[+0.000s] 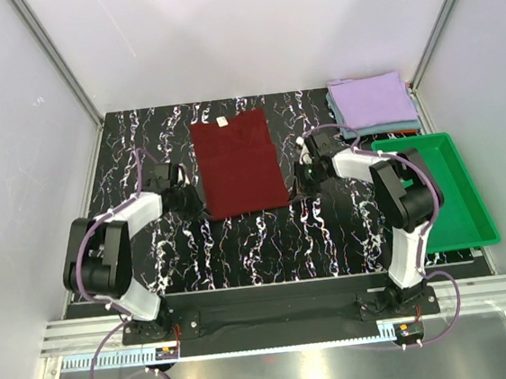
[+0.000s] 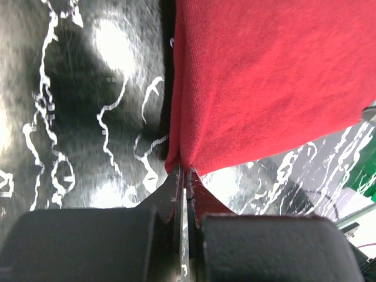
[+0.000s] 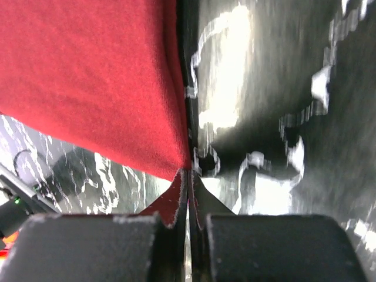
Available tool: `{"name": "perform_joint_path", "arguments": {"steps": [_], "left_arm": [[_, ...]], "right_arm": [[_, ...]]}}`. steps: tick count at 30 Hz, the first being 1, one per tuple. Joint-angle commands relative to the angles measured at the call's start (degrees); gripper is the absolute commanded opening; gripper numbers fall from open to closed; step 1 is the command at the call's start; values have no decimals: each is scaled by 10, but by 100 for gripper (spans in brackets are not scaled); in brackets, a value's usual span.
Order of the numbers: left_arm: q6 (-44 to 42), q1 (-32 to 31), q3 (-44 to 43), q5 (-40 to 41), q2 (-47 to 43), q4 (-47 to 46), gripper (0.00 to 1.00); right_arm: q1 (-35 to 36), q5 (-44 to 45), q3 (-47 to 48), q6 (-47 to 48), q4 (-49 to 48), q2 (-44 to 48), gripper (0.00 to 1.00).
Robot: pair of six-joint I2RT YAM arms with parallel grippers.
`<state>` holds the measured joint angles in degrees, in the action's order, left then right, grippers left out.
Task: Fold and stack the t-shirts
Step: Fold the tshirt
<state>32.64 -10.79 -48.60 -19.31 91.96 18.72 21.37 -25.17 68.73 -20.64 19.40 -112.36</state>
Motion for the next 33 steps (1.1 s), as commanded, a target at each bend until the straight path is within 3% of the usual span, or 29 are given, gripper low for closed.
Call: {"name": "perform_joint_path", "arguments": {"steps": [1,7,13,21,24,25,27,30,33], "left_arm": [[1,1,14,0,-49,8,0],[0,1,48,7,-71,40,0],[16,0,111,-30,-103,16,0],[13,0,65,-35,-176,70,0],[-1,0,47,-10,-180,114,31],[-1,0,55,4,-184,123,41],[1,0,70,6,-195,121,46],[2,0,90,4,-204,105,50],[6,0,100,-19,-200,61,50]], "right_arm": [[3,-3,-60,-29,-30,67,0],[6,-9,-156,-63,-76,132,0],[19,-17,-204,-84,-92,163,0],[27,28,-199,-100,-60,258,0],[26,33,-189,-91,-35,274,1],[27,33,-194,-91,-32,276,7],[26,31,-203,-89,-28,280,26],[27,28,-222,-85,-31,282,38],[26,23,-215,-68,-38,262,43]]}}
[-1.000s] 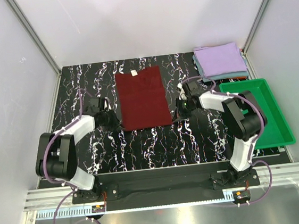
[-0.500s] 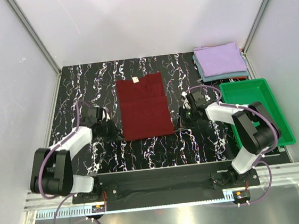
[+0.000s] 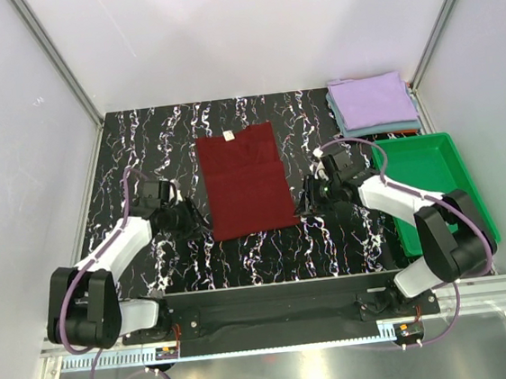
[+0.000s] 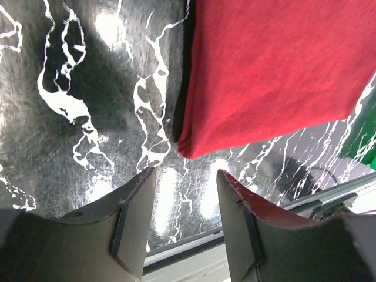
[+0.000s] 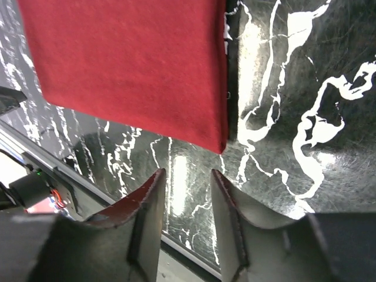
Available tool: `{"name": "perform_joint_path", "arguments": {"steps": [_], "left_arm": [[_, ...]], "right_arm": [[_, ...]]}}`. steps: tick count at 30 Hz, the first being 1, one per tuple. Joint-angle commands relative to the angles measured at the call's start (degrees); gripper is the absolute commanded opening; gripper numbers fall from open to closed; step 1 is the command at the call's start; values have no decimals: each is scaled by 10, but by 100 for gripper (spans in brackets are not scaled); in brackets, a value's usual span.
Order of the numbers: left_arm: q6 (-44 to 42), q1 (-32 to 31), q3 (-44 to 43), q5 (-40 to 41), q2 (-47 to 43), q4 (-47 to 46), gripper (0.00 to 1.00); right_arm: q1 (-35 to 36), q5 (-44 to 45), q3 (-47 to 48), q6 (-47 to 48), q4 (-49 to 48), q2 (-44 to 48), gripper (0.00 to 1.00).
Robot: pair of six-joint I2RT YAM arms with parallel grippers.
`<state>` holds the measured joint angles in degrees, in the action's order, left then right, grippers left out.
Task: Fold and stack the t-shirts
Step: Fold the tshirt
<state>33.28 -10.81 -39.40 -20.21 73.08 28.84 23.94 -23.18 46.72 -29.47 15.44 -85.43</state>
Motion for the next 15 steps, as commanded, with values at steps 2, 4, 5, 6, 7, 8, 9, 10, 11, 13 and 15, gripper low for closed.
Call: {"name": "perform_joint_path", "arguments": {"steps": [2,4,5,6,7,8,9,10,11,13,15], "left_arm": [[0,0,6,-26,9,-64,48],[6,0,4,-42,24,-94,48],[6,0,1,-49,37,-102,47],[6,0,0,-60,42,-113,45],[6,0,-1,-65,45,-123,45],[5,0,-2,-66,50,-127,45],[3,0,-1,-64,51,-132,45],[4,0,-2,-59,53,-134,45],[3,0,-3,-57,56,-133,45],[3,0,-4,-68,67,-138,44],[2,0,-2,-66,70,-138,44]], "right_arm": [[1,8,17,35,3,-37,45],[0,6,40,52,11,-61,45],[0,-9,47,57,10,-81,44],[0,-16,51,64,6,-89,43],[1,-21,57,64,-2,-95,43],[0,-26,58,65,-6,-107,42],[0,-27,61,69,-7,-112,41],[0,-28,67,70,-9,-118,41],[0,-27,67,71,-10,-122,40],[1,-25,67,72,-17,-121,39],[1,-25,68,75,-18,-119,40]]}}
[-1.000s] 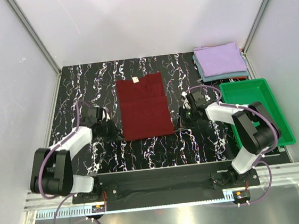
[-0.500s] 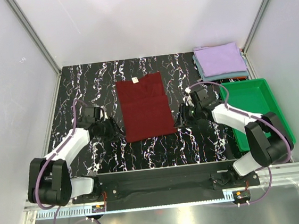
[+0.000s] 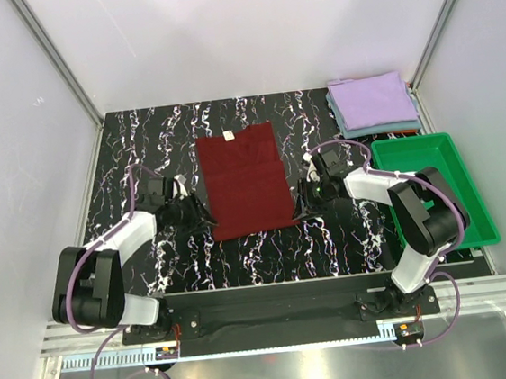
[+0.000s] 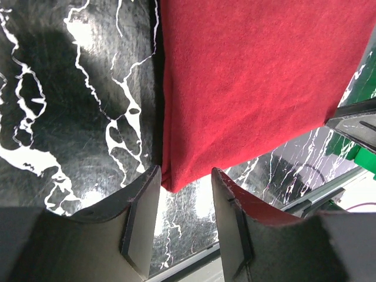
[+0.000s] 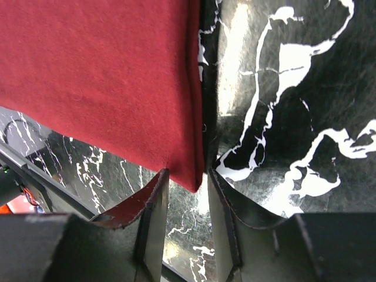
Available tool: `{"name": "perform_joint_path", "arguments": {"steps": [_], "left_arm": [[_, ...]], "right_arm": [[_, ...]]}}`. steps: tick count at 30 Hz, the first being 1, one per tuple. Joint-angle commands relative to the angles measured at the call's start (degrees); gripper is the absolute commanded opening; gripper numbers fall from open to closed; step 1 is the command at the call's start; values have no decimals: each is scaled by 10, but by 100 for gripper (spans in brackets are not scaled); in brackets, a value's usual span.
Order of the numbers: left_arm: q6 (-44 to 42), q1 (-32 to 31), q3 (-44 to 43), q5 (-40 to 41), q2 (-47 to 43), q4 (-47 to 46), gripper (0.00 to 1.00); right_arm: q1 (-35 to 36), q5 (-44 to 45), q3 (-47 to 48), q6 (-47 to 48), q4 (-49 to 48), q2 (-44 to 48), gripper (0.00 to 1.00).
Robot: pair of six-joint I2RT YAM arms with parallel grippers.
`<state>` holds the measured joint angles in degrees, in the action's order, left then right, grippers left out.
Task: Fold and stack the t-shirts
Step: Fold the tshirt
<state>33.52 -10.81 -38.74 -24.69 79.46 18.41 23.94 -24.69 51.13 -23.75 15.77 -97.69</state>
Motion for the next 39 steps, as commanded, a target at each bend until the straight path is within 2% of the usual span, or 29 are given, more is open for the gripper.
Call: {"name": "perform_joint_path", "arguments": {"steps": [1,3,7,9,10,14,17,18,20,24,29,34,39], "left_arm": [[-1,0,-8,-17,8,-37,44],[1,0,-6,-15,13,-42,44],[4,-4,-7,-19,28,-53,43],[7,-8,-10,-17,35,-58,43],[8,-9,-9,-14,37,-58,43],[9,-14,-18,-12,47,-58,40],[11,-18,-23,-12,47,-58,23],[11,-18,-28,-12,45,-54,10],[11,-19,-35,-6,40,-45,0],[15,-22,-49,13,23,-19,0],[35,-27,-30,-7,-33,-27,0],[46,-30,-3,4,-93,-19,0],[51,-34,45,10,-95,-22,0]], "right_arm": [[1,-9,25,18,-23,4,40],[0,-6,28,23,-24,-1,43],[1,-4,32,25,-28,-14,43],[1,-6,31,25,-30,-16,38],[1,-6,31,24,-33,-16,31],[1,-3,33,23,-33,-11,15],[0,0,35,24,-29,-3,3],[0,2,37,25,-25,3,0],[0,5,40,26,-22,8,0],[0,13,48,28,-12,17,0],[0,0,29,22,-33,54,0],[1,6,-41,2,-106,101,0],[0,14,-97,-29,-144,106,0]]}}
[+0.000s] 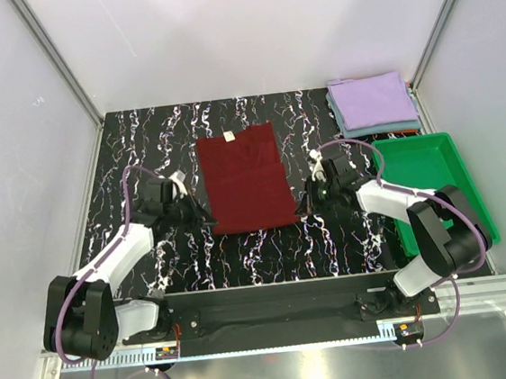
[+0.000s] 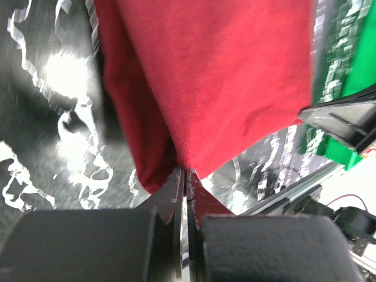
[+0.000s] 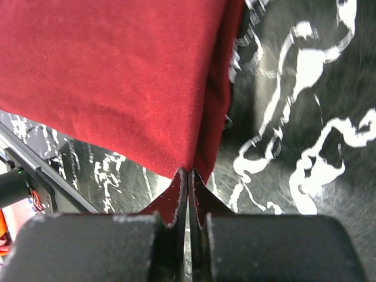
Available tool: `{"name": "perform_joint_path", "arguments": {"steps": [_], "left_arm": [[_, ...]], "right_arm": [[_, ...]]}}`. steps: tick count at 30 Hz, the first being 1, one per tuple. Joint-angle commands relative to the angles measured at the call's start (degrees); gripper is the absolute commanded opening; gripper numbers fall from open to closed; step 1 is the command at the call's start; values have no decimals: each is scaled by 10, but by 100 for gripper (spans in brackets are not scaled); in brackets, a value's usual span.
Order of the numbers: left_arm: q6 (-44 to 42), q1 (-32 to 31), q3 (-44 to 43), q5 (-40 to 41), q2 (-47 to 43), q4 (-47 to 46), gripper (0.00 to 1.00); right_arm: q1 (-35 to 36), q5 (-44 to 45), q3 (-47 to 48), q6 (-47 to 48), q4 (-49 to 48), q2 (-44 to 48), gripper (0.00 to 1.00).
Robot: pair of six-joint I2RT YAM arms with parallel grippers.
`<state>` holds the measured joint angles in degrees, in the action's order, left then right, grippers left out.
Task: Fold and stack the t-shirts
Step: Fold the tshirt
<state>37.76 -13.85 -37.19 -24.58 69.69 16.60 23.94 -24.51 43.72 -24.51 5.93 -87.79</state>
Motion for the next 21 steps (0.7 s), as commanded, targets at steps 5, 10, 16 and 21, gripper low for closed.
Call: {"name": "perform_joint_path", "arguments": {"steps": [5,10,16,21], "left_arm": [[7,-5,55,12,25,-17,0],[0,-7,58,20,45,-5,7],[-5,-7,49,36,43,19,44],[-4,-7,26,41,52,27,47]], "right_arm": [[0,13,-52,-33,-54,-1,0],[0,2,-82,-42,-96,0,4],[0,2,-64,-35,-71,11,35],[1,17,-26,-19,-32,-4,45]]}}
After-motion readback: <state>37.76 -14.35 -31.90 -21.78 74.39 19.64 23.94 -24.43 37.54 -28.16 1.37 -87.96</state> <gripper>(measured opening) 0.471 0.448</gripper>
